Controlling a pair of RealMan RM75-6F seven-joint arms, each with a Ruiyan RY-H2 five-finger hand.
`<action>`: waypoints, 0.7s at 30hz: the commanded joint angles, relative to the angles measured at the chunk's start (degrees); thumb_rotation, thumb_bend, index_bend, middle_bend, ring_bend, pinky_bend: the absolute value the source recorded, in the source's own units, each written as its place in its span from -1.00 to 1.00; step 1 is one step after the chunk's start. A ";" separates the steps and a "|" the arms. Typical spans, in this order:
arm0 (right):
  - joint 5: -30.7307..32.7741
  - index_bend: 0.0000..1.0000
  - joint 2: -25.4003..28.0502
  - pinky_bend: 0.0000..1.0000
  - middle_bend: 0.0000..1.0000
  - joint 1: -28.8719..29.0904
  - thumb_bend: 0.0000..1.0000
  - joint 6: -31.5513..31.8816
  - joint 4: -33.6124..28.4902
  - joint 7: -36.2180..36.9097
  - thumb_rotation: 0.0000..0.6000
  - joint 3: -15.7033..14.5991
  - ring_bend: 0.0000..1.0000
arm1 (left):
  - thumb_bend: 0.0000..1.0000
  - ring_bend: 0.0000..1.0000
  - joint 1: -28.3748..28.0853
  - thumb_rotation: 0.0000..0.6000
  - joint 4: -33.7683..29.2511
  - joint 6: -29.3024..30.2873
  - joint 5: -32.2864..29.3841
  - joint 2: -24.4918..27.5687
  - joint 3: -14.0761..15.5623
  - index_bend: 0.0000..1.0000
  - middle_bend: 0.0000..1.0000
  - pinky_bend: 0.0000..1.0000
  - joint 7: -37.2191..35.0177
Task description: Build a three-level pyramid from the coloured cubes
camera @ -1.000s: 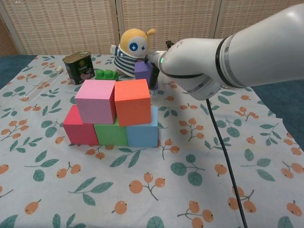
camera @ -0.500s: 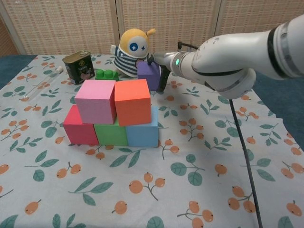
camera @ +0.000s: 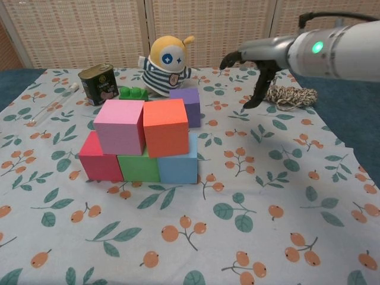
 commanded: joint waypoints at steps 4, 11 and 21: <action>0.67 -0.87 1.42 -0.92 -0.94 -0.48 -0.74 3.07 0.59 3.50 1.00 -0.10 -1.00 | -0.37 -1.00 0.06 1.00 -0.27 0.48 0.71 0.15 0.22 -1.00 -1.00 -0.88 -0.23; 13.92 -0.92 -8.58 -0.92 -0.94 9.07 -0.74 -3.89 14.91 3.37 1.00 3.02 -1.00 | -0.37 -1.00 -0.08 1.00 -0.24 -0.06 0.51 0.13 0.26 -1.00 -1.00 -0.88 -0.16; 22.99 -0.95 -23.32 -0.92 -0.94 19.95 -0.73 -8.10 36.63 -1.18 1.00 3.52 -1.00 | -0.37 -1.00 -0.15 1.00 0.06 -0.76 0.00 0.24 0.23 -1.00 -1.00 -0.88 -0.46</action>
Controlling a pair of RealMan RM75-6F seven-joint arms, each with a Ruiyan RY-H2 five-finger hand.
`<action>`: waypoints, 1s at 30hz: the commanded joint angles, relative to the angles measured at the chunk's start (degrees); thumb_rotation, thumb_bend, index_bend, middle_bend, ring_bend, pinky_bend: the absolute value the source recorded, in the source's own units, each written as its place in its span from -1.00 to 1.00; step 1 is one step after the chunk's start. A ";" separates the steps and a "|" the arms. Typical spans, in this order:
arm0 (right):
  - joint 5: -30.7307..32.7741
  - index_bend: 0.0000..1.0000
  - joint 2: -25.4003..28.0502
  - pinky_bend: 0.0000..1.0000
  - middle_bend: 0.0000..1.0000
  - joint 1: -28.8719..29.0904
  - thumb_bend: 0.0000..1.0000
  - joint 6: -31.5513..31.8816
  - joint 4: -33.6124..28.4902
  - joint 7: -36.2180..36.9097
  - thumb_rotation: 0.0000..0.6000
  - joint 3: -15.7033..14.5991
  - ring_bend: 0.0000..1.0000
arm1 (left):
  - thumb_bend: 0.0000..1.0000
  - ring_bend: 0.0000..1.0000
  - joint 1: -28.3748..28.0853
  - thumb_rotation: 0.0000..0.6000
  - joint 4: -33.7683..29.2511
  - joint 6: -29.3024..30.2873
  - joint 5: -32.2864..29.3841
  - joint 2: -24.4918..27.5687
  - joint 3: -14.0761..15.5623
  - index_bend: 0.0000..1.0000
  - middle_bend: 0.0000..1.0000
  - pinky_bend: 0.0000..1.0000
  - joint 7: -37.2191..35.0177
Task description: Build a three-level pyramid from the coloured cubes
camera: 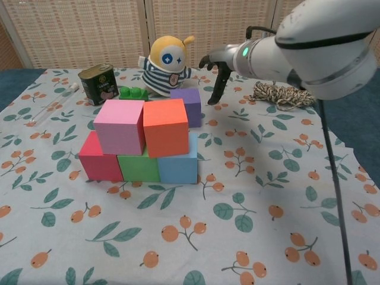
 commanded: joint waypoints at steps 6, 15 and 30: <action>7.64 -0.85 -11.76 -0.92 -0.94 7.27 -0.74 -6.31 17.73 -2.43 1.00 2.96 -1.00 | -0.37 -1.00 -0.09 1.00 0.04 -0.35 -0.06 0.15 0.06 -1.00 -1.00 -0.88 -0.35; 3.92 -0.10 -17.04 -0.77 -0.72 8.66 -0.50 -5.44 24.73 0.33 1.00 5.37 -0.94 | -0.37 -1.00 -0.06 1.00 0.02 -0.25 -0.13 0.26 -0.04 -1.00 -1.00 -0.88 -0.44; -3.84 0.36 -5.65 -0.62 -0.40 4.86 -0.08 10.34 2.14 0.79 1.00 11.60 -0.68 | -0.37 -1.00 0.24 1.00 -0.86 0.83 1.38 0.90 0.51 -1.00 -1.00 -0.88 -1.25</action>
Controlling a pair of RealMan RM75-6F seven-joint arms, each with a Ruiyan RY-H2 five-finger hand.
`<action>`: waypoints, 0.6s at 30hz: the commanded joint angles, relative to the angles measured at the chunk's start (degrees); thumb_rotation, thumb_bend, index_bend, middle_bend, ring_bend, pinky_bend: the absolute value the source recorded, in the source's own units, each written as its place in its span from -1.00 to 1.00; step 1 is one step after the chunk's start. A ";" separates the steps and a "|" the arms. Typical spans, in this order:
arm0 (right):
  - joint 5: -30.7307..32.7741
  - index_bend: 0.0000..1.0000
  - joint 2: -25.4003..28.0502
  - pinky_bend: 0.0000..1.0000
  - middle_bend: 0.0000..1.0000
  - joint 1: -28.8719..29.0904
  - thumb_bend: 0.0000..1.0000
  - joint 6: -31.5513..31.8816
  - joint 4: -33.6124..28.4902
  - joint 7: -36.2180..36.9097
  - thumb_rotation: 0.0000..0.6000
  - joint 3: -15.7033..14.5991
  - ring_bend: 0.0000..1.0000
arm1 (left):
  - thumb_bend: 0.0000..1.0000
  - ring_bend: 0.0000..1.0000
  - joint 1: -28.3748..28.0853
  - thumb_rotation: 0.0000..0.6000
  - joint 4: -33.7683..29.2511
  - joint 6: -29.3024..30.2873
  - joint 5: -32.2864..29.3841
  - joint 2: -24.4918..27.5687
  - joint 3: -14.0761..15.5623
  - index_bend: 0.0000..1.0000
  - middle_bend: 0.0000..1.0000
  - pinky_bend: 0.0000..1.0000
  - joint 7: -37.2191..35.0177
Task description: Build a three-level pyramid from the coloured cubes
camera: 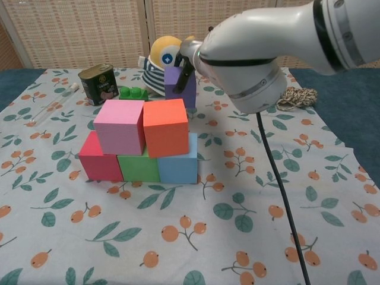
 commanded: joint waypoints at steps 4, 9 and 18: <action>0.52 0.37 16.50 -0.62 -0.40 -4.28 -0.07 15.79 -32.65 -5.05 1.00 5.37 -0.68 | -0.37 -1.00 0.31 1.00 -1.02 0.74 0.94 0.40 0.51 -1.00 -1.00 -0.88 0.21; 6.41 0.37 23.89 -0.62 -0.40 -4.79 -0.07 23.23 -49.52 -8.97 1.00 9.06 -0.68 | -0.37 -1.00 0.54 1.00 -2.13 1.39 1.73 0.94 0.82 -1.00 -1.00 -0.88 0.17; 14.59 0.39 29.03 -0.62 -0.40 -2.70 -0.07 36.85 -68.69 -13.38 1.00 11.49 -0.68 | -0.37 -1.00 0.99 1.00 -3.31 2.70 4.15 2.23 1.86 -1.00 -1.00 -0.88 -2.09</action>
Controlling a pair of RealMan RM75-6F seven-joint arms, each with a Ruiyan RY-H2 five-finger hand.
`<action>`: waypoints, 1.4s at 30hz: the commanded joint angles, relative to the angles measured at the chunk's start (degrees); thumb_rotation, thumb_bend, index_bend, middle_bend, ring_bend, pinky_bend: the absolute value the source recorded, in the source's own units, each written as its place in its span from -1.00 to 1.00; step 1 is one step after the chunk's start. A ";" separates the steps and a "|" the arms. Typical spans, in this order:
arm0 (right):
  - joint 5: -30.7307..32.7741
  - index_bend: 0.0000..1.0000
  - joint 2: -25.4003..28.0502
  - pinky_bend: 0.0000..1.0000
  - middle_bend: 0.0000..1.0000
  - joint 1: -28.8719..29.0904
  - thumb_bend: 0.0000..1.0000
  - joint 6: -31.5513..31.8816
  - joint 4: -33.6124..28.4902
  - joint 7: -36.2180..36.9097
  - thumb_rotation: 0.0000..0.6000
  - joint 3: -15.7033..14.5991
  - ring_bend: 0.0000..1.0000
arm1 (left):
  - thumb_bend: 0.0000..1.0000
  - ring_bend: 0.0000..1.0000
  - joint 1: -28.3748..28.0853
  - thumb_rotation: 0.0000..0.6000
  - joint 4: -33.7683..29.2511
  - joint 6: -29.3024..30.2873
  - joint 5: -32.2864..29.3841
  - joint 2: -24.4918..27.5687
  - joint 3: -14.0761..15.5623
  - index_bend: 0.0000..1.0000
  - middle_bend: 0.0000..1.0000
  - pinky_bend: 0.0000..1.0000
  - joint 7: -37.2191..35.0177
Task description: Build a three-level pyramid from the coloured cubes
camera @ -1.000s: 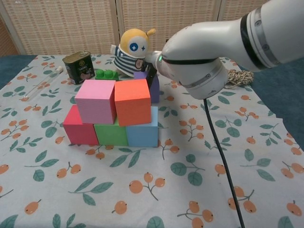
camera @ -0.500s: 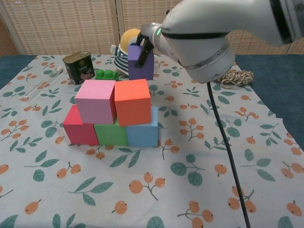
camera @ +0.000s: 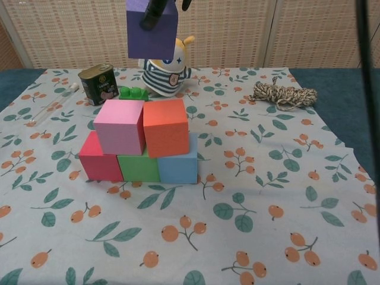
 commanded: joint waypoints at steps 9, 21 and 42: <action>7.24 0.39 1.64 -0.62 -0.40 1.98 -0.07 14.99 -14.60 -2.35 1.00 -0.17 -0.68 | -0.37 -1.00 0.27 1.00 -0.24 1.41 2.66 1.14 1.05 -1.00 -1.00 -0.88 -3.18; 9.73 0.40 -5.56 -0.62 -0.40 5.37 -0.07 16.45 -9.02 -1.82 1.00 -1.70 -0.68 | -0.37 -1.00 0.17 1.00 0.03 0.65 1.86 1.79 0.90 -1.00 -1.00 -0.88 -4.99; 6.77 0.40 -12.74 -0.62 -0.40 6.64 -0.07 14.65 -0.56 -2.00 1.00 -0.63 -0.68 | -0.37 -1.00 0.19 1.00 0.07 0.31 1.32 2.10 0.73 -1.00 -1.00 -0.88 -5.59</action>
